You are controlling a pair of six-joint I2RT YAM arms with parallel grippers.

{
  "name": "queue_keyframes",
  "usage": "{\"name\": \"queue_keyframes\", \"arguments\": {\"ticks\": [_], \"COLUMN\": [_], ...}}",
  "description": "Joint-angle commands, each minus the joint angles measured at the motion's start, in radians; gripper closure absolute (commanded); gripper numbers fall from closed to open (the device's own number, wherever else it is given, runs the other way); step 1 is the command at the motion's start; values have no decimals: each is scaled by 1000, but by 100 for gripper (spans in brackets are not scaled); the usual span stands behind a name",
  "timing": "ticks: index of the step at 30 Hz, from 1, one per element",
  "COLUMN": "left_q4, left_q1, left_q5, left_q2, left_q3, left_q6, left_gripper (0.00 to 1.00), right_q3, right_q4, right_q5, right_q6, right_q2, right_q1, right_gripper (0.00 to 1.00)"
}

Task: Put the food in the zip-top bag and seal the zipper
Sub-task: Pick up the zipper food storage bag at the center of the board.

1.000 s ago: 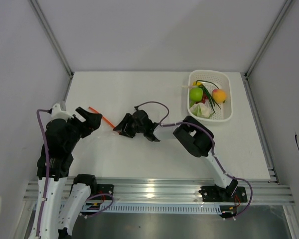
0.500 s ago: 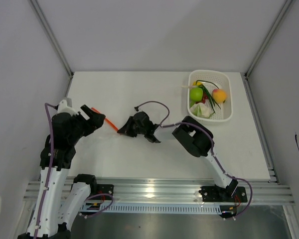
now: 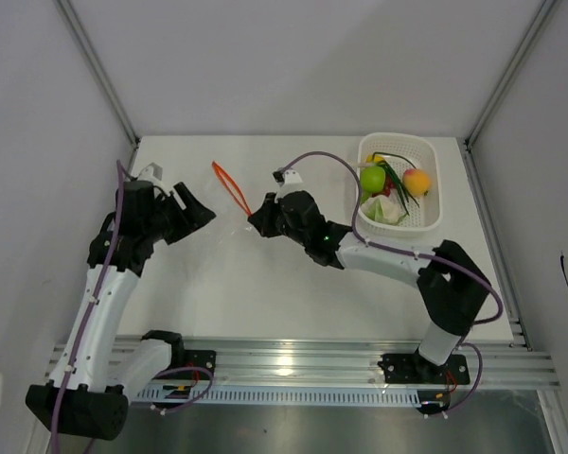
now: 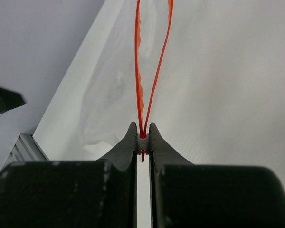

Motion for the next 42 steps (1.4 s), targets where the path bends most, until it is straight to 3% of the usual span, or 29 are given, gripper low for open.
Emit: {"name": "queue_keyframes", "arguments": {"ticks": [1, 8, 12, 19, 28, 34, 37, 38, 40, 41, 42], "left_q4": [-55, -111, -127, -95, -83, -60, -36, -29, -16, -12, -9], "left_q1": [-57, -112, -166, -201, -201, -203, -201, -201, -201, -201, -201], "left_q5": [16, -1, -33, -99, -122, -127, -121, -116, -93, -84, -69], "left_q2": [67, 171, 228, 247, 342, 356, 346, 345, 343, 343, 342], "left_q3": [130, 318, 348, 263, 263, 221, 198, 189, 184, 181, 178], "left_q6": [48, 25, 5, -37, -48, -41, -35, -31, -14, -6, 14], "left_gripper": [27, 26, 26, 24, 24, 31, 48, 60, 76, 92, 99], "right_q3": [11, 5, 11, 5, 0, -3, -5, -6, -2, 1, 8], "right_q4": [-119, -196, -208, -196, -193, -202, -211, -214, -237, -245, -274], "right_q5": [173, 285, 337, 440, 493, 515, 532, 538, 553, 572, 578], "right_q6": [-237, -410, -453, -490, -490, -473, -462, -459, -432, -419, -406], "right_q2": [-110, -236, -253, -235, -241, -244, -244, -241, -241, -241, -241], "right_q1": [44, 102, 155, 243, 294, 311, 317, 319, 322, 320, 319], "right_gripper": [100, 100, 100, 100, 100, 100, 100, 100, 100, 97, 91]}}
